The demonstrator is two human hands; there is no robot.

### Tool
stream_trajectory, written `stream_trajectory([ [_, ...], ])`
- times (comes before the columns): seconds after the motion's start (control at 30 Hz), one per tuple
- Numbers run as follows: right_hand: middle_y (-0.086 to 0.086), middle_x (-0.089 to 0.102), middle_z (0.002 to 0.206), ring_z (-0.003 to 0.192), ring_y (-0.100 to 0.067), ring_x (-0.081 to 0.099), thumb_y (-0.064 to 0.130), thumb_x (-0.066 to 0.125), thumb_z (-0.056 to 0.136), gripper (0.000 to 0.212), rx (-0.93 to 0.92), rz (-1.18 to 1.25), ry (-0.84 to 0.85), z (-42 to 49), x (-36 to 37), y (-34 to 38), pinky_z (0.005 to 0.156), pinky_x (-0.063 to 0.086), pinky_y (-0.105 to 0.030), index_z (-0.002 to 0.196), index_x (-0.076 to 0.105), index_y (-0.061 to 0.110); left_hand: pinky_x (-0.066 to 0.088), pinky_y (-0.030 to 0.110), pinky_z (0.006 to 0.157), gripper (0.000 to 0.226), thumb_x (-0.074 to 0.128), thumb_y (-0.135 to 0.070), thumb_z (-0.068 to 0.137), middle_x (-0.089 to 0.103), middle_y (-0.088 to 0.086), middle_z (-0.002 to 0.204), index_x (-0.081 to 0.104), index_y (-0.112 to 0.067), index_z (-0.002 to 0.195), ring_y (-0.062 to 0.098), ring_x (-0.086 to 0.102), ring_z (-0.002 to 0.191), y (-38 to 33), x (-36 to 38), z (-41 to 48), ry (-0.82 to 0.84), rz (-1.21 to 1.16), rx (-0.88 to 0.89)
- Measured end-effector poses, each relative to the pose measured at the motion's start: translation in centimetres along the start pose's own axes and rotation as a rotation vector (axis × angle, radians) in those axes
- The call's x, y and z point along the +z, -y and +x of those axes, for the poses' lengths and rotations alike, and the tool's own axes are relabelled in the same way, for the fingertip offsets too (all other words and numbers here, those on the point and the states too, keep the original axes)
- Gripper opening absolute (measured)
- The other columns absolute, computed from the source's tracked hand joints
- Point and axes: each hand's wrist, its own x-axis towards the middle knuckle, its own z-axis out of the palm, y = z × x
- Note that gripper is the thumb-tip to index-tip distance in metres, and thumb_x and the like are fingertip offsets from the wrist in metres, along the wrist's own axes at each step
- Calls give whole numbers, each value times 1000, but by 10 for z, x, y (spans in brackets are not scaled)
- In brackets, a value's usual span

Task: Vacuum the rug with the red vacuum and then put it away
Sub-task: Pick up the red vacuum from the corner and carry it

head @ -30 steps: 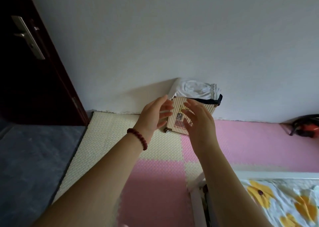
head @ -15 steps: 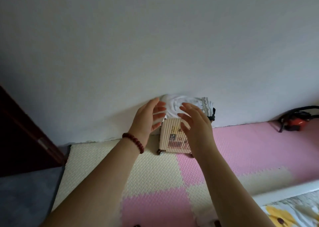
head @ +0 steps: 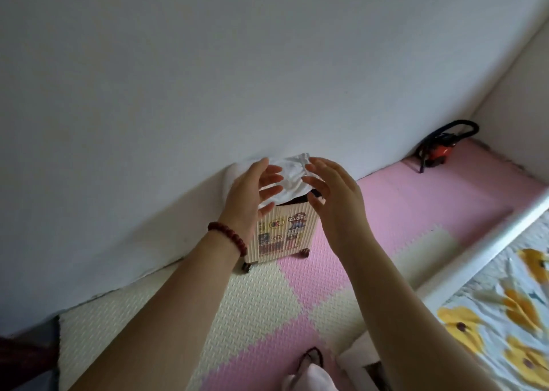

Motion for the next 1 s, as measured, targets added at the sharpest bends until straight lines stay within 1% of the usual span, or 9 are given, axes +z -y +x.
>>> stream_trajectory([
  [0.13,0,67,96,92,-14,63,18,59,90,10,-13,59,-60,50,-33,8,80,49,-29,96,67,17,46,28,73,31,43,-41,95,68,-5,89,62,-21,82,13,62,93,-1,46,48,76,33,-18],
  [0.17,2,68,94,90,-13,63,17,59,90,10,-16,62,-73,64,-41,11,80,49,-28,95,67,17,47,27,73,31,43,-41,95,68,-5,89,62,-21,81,13,62,92,-2,59,61,89,36,-17],
  [0.23,5,68,90,86,-9,63,18,58,91,9,-17,52,-102,93,-59,20,77,48,-25,94,67,19,47,30,80,31,42,-39,96,67,-4,89,62,-21,80,14,62,93,-6,88,89,115,57,-7],
  [0.3,6,69,92,87,-8,64,20,58,91,9,-18,40,-128,121,-79,33,75,47,-23,94,67,20,46,32,84,32,40,-39,97,67,-4,93,61,-23,80,15,61,95,-12,120,115,157,86,10],
  [0.4,2,68,100,98,-14,63,22,59,90,10,-32,36,-172,160,-112,53,82,48,-27,95,68,21,45,29,81,32,37,-39,98,65,-5,94,60,-23,84,13,60,94,-18,170,150,206,111,46],
  [0.47,2,68,102,100,-14,63,23,59,90,10,-60,27,-205,184,-135,65,88,46,-30,95,68,22,46,29,81,31,36,-39,98,65,-6,95,60,-23,87,13,61,94,-19,203,170,252,108,63],
  [0.5,2,68,102,99,-14,63,23,59,90,10,-70,29,-220,195,-146,70,88,46,-30,95,68,22,46,29,82,31,36,-39,99,65,-6,94,60,-22,87,13,61,94,-18,217,179,269,108,60],
  [0.77,0,65,103,97,-14,60,21,56,93,10,-99,63,-334,266,-217,97,82,43,-27,97,66,20,47,33,88,31,37,-40,98,65,-6,96,61,-23,87,14,61,98,-19,307,255,339,154,28],
  [1.0,3,65,98,94,-12,60,20,56,92,10,-163,82,-453,349,-283,129,78,42,-25,95,66,20,47,33,90,31,36,-40,99,65,-7,97,60,-25,88,15,60,101,-12,409,331,510,177,9],
])
